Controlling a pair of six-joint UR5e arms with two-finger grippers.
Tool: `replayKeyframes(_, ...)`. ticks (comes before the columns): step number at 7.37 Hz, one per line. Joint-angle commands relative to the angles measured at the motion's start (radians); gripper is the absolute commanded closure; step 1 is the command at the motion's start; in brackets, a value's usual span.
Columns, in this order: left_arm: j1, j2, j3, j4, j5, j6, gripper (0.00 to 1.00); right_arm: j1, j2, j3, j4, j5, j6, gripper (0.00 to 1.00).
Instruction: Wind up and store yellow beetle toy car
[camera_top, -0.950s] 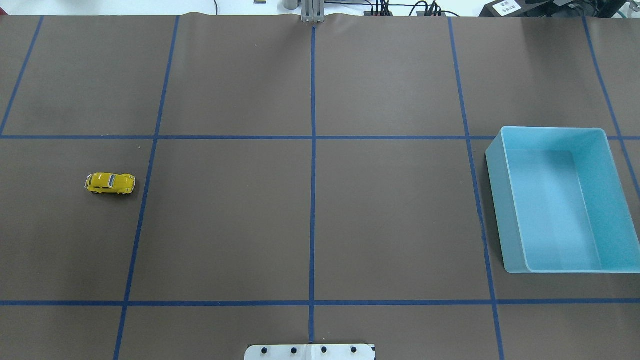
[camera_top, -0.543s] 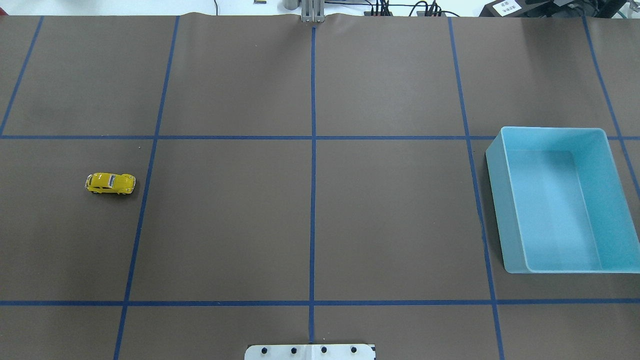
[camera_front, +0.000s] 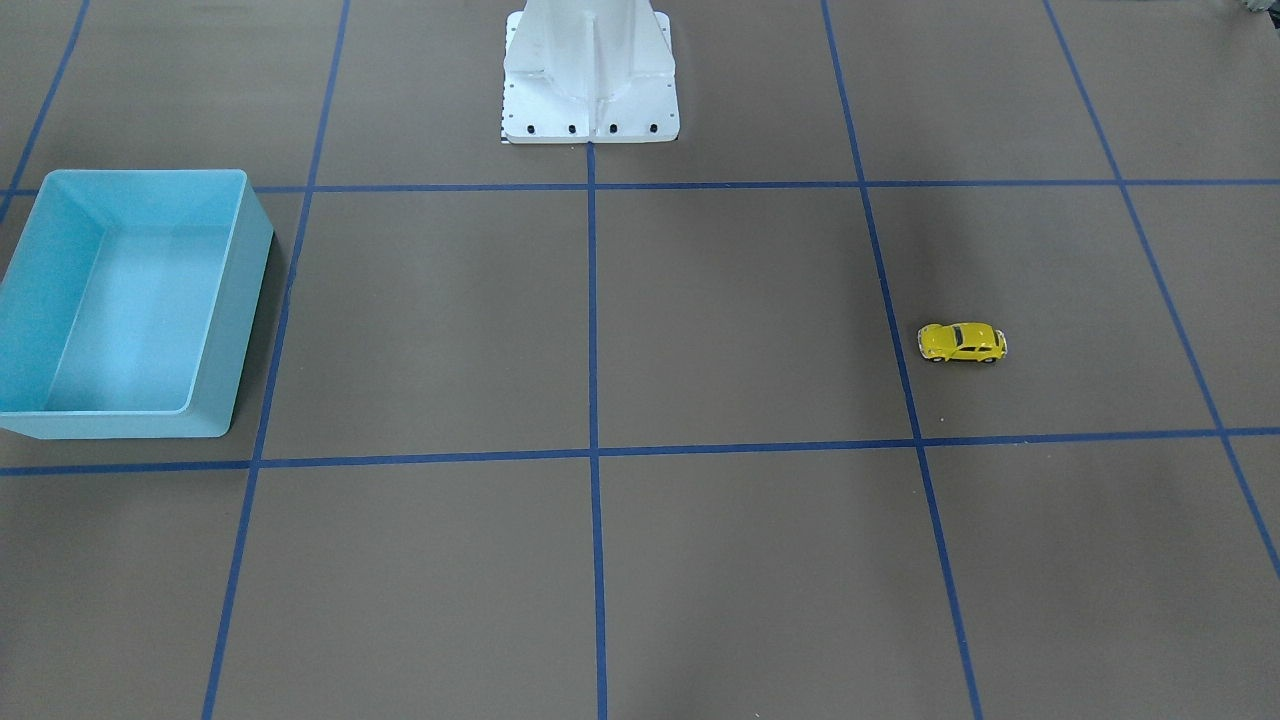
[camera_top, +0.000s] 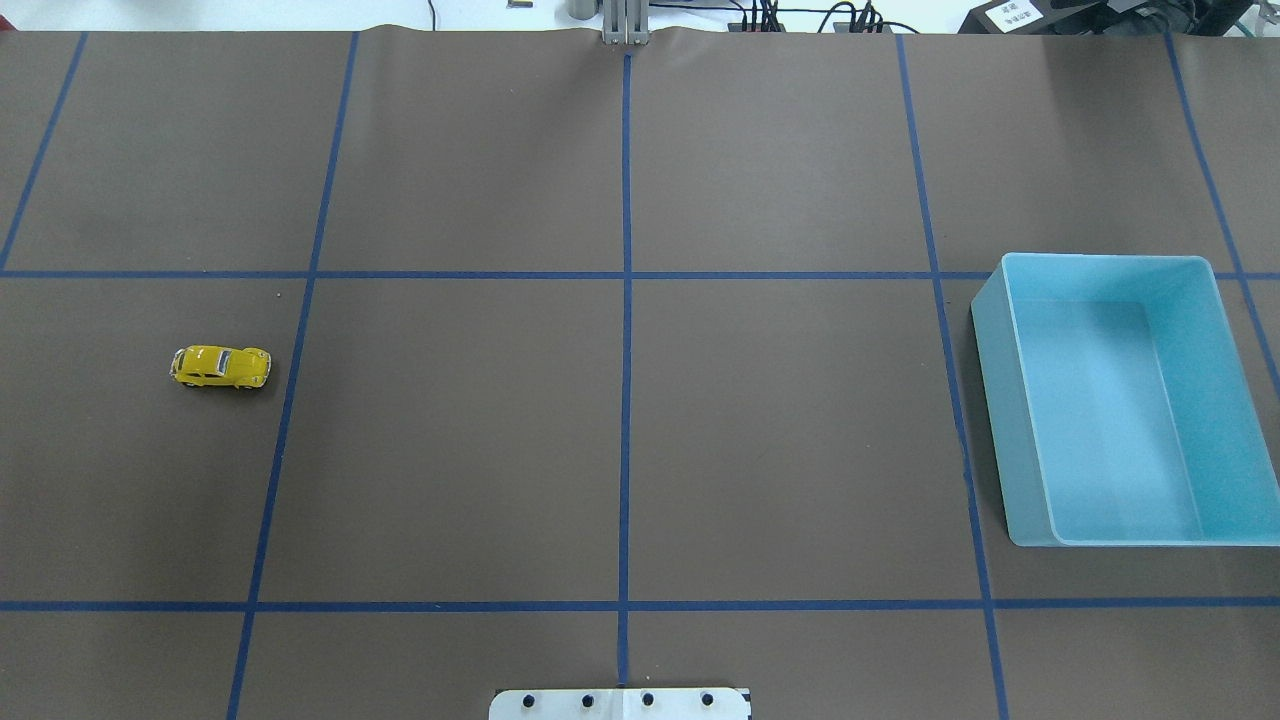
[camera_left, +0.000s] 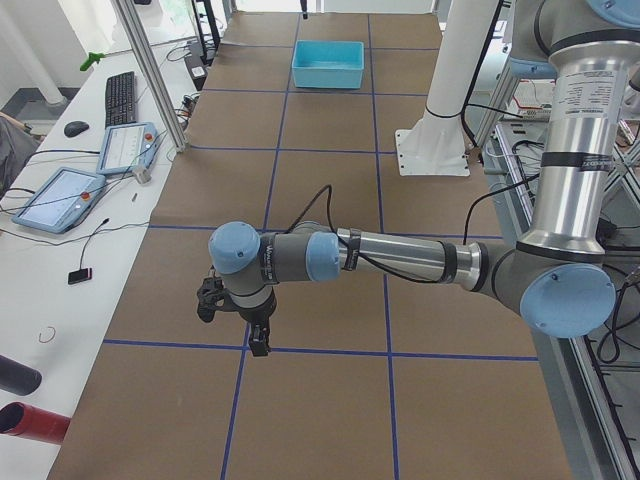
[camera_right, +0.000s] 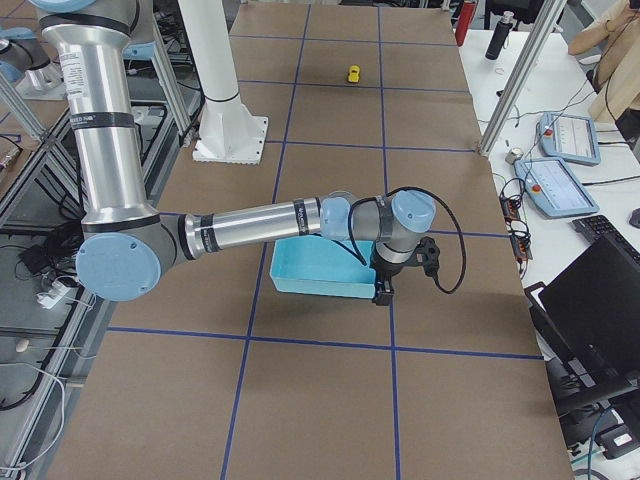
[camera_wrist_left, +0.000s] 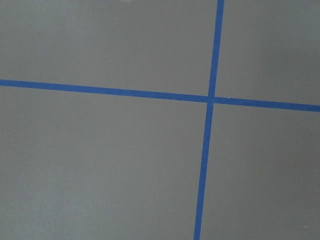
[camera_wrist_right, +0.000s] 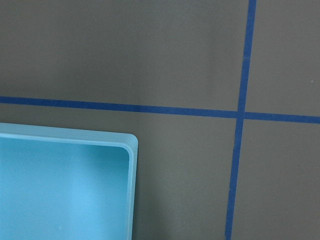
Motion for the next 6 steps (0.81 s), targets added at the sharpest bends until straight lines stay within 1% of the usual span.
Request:
replayKeyframes(1,0.006,0.045,-0.087,-0.109,-0.007,0.007,0.00,0.000,-0.002,0.000,0.000,0.001,0.000,0.01)
replayKeyframes(2,0.009,0.047,-0.092,-0.180,-0.010,0.010,0.00,0.000,0.001,0.002,0.000,0.001,0.000,0.01)
replayKeyframes(3,0.095,0.044,-0.115,-0.231,-0.009,0.057,0.00,0.000,0.000,0.000,0.000,0.001,0.000,0.01)
replayKeyframes(5,0.243,0.038,-0.223,-0.250,0.020,0.067,0.00,-0.002,0.001,0.002,0.000,0.001,0.000,0.01)
replayKeyframes(6,0.335,0.036,-0.300,-0.250,0.100,0.079,0.00,0.000,0.000,0.000,0.000,0.001,0.000,0.01)
